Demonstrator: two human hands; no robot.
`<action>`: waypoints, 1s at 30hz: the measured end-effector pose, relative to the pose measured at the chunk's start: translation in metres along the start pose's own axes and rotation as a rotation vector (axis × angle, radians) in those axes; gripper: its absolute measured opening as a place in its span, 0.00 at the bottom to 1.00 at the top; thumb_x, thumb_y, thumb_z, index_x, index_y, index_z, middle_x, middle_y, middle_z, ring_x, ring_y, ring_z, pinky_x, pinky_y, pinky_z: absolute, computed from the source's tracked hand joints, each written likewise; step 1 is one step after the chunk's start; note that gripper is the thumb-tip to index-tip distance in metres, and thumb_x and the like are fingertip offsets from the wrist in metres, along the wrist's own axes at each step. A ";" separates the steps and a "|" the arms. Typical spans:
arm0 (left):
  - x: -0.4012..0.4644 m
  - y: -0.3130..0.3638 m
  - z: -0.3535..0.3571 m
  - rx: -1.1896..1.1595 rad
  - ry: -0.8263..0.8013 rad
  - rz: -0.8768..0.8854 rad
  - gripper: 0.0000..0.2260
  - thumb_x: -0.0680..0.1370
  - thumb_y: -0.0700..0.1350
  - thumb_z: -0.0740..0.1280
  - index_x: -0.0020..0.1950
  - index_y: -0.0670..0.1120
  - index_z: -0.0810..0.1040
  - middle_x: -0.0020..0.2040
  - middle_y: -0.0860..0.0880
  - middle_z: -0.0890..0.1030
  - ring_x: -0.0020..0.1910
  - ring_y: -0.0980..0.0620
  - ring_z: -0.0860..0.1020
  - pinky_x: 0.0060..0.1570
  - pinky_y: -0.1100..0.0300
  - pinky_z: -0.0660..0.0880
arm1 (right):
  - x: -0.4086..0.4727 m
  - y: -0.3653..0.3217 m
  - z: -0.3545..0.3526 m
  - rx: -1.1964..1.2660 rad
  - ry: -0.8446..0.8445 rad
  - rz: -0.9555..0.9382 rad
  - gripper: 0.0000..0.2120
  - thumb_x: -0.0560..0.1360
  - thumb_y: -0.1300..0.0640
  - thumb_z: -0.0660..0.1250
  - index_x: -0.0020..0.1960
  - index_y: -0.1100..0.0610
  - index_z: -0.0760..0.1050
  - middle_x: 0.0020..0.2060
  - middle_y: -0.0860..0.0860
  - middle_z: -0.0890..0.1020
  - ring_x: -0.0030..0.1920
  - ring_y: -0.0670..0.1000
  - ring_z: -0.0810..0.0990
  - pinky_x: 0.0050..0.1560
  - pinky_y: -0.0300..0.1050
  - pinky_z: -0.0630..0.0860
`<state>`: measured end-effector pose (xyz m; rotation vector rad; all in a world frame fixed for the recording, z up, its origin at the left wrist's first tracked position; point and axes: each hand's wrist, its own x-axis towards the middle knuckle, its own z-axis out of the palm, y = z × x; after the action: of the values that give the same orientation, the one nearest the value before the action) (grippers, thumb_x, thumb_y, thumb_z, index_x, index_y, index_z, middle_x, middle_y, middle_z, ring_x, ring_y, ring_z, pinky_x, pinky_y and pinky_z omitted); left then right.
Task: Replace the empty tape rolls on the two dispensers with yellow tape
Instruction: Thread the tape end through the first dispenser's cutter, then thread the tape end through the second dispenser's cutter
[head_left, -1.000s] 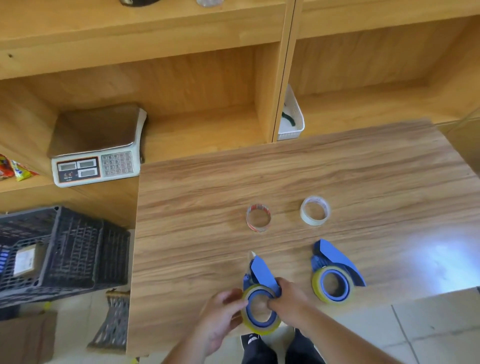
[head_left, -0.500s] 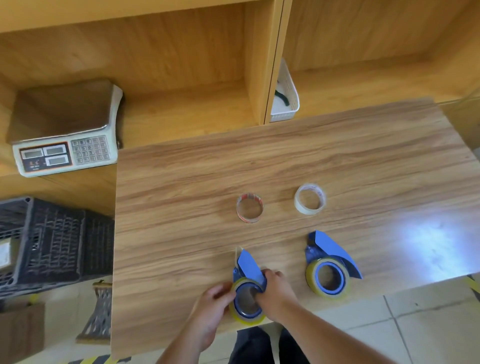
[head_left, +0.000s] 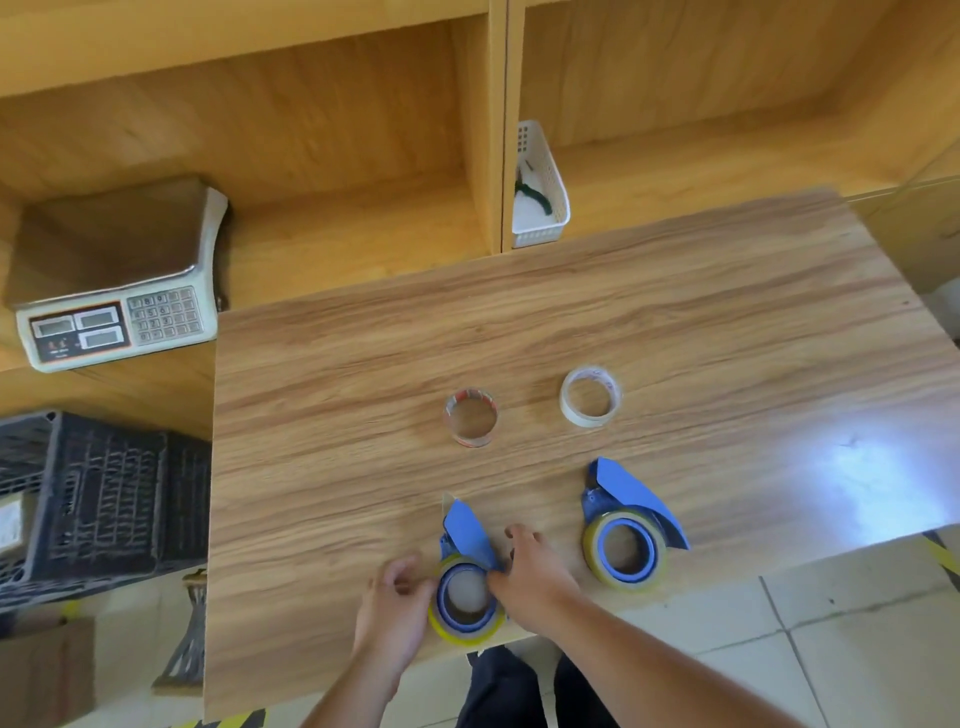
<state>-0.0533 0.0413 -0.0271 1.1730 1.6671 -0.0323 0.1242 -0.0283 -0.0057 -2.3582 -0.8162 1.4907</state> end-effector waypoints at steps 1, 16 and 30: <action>-0.010 0.010 0.001 0.058 0.089 0.067 0.13 0.74 0.48 0.73 0.58 0.57 0.78 0.56 0.53 0.79 0.51 0.51 0.80 0.51 0.55 0.75 | -0.005 0.003 -0.010 -0.012 0.050 -0.043 0.28 0.76 0.53 0.64 0.75 0.53 0.63 0.68 0.53 0.70 0.64 0.55 0.75 0.60 0.49 0.75; -0.072 0.096 0.165 0.343 -0.127 0.246 0.24 0.77 0.59 0.70 0.68 0.50 0.72 0.63 0.52 0.75 0.58 0.51 0.77 0.52 0.60 0.68 | -0.004 0.113 -0.149 -0.022 0.199 0.057 0.42 0.67 0.46 0.68 0.78 0.51 0.56 0.66 0.56 0.72 0.66 0.60 0.71 0.64 0.56 0.73; -0.070 0.099 0.184 0.340 -0.084 0.182 0.12 0.74 0.50 0.69 0.56 0.52 0.77 0.54 0.51 0.78 0.49 0.49 0.79 0.48 0.54 0.77 | -0.005 0.120 -0.133 0.060 0.040 0.052 0.37 0.71 0.53 0.69 0.78 0.51 0.59 0.66 0.54 0.71 0.61 0.57 0.77 0.57 0.48 0.75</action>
<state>0.1451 -0.0519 -0.0087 1.5531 1.5121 -0.2556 0.2795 -0.1163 0.0017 -2.3740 -0.6960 1.4623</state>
